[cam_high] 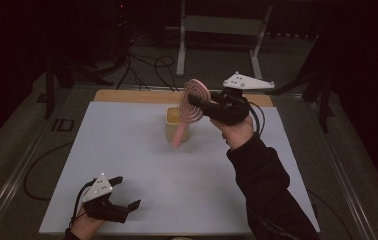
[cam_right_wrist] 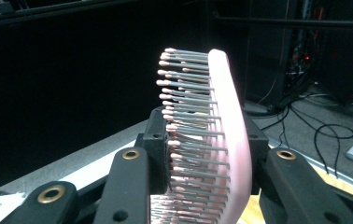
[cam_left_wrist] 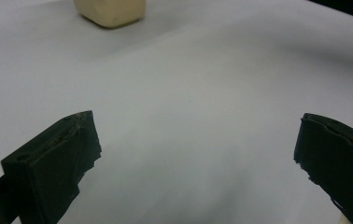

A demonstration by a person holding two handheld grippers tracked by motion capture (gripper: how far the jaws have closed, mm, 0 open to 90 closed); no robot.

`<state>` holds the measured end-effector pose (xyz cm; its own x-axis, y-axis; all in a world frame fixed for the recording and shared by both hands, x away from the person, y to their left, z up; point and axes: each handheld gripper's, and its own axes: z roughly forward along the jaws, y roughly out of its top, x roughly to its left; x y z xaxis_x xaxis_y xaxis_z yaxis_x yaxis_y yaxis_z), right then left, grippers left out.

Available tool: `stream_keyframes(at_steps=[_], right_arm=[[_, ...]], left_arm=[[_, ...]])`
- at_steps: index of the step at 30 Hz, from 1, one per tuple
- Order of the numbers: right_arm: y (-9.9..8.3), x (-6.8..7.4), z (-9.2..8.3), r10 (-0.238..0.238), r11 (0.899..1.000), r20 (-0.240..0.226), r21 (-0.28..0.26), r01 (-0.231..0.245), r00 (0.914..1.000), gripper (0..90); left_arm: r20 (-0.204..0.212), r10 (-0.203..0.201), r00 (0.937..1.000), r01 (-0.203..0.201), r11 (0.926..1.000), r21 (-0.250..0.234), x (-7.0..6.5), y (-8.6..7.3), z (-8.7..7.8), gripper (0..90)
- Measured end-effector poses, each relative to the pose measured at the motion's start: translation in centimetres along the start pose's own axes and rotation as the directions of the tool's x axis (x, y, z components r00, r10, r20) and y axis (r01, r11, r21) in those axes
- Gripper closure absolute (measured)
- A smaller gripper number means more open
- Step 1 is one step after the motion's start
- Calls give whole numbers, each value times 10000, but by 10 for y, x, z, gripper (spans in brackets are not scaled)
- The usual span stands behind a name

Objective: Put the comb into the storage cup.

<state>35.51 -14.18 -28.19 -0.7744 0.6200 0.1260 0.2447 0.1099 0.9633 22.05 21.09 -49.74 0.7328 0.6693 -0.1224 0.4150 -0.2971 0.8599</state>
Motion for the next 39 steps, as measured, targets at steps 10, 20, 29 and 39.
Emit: stream_keyframes(at_steps=[10,20,29,39], right_arm=[[23,-6,8,-149,9995,315,-290,158,9994,648],[33,-19,18,8,9992,743,-400,21,9972,648],[35,-24,29,-206,9982,1296,-531,277,9913,648],[33,-39,42,7,9975,1983,-690,132,9801,649]], left_arm=[[-62,136,9999,-137,9998,-127,-1,2,-2,3],[27,157,9999,-156,9998,-102,-1,2,-1,3],[47,184,9998,-184,9997,-161,-2,2,-2,3],[92,221,9997,-219,9996,-177,-2,3,-2,3]])
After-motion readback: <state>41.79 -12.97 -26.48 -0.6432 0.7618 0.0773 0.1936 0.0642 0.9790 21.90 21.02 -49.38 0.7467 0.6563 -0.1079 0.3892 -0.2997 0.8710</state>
